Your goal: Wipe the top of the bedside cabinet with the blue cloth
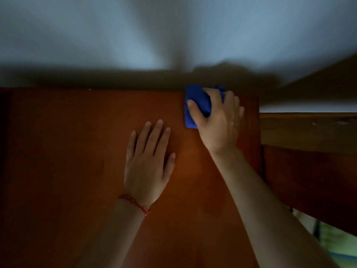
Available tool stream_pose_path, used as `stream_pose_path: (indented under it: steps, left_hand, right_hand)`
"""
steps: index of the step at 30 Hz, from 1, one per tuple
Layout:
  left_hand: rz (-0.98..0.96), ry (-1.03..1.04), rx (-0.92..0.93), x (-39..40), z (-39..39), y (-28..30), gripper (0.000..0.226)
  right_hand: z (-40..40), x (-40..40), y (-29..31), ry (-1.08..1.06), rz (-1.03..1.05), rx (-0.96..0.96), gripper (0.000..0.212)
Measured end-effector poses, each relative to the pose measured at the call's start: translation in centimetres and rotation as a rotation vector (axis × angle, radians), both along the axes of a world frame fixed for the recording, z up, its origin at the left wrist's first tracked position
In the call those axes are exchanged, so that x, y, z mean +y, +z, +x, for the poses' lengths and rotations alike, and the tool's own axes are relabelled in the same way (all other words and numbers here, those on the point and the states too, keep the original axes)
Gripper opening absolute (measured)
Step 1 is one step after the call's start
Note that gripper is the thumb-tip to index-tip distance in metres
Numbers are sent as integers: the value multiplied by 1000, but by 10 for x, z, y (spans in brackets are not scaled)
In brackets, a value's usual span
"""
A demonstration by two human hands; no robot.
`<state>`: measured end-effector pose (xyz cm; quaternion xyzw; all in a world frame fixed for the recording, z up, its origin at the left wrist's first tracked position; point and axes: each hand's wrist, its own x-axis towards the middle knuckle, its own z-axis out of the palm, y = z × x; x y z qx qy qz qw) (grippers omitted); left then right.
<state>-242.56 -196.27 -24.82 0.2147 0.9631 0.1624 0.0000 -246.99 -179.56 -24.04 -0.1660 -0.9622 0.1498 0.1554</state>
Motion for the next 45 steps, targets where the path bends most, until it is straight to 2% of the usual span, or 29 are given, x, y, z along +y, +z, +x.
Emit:
stream_pose_path:
  steps: [5, 9, 16, 22, 29, 35, 41, 45]
  left_hand:
    - [-28, 29, 0, -37, 0, 1, 51]
    - [-38, 16, 10, -51, 6, -5, 49]
    - [-37, 9, 18, -51, 6, -6, 50]
    - [-30, 9, 33, -51, 7, -7, 49]
    - [-3, -3, 25, -55, 15, -4, 50]
    - [44, -67, 21, -72, 67, 4, 48]
    - [-23, -112, -20, -81, 95, -7, 50]
    - [-15, -106, 12, -80, 94, -6, 51]
  right_hand:
    - [-3, -15, 1, -197, -79, 0, 46]
    - [-18, -35, 0, -38, -81, -21, 48]
    - [51, -50, 0, -79, -86, -35, 49]
    - [3, -41, 0, -83, -94, -26, 49]
    - [121, -80, 4, -84, -102, -88, 49]
    - [62, -66, 1, -96, -115, -57, 53]
    - [176, -101, 2, -127, -128, -101, 49]
    - [128, -89, -2, -99, -82, -63, 49]
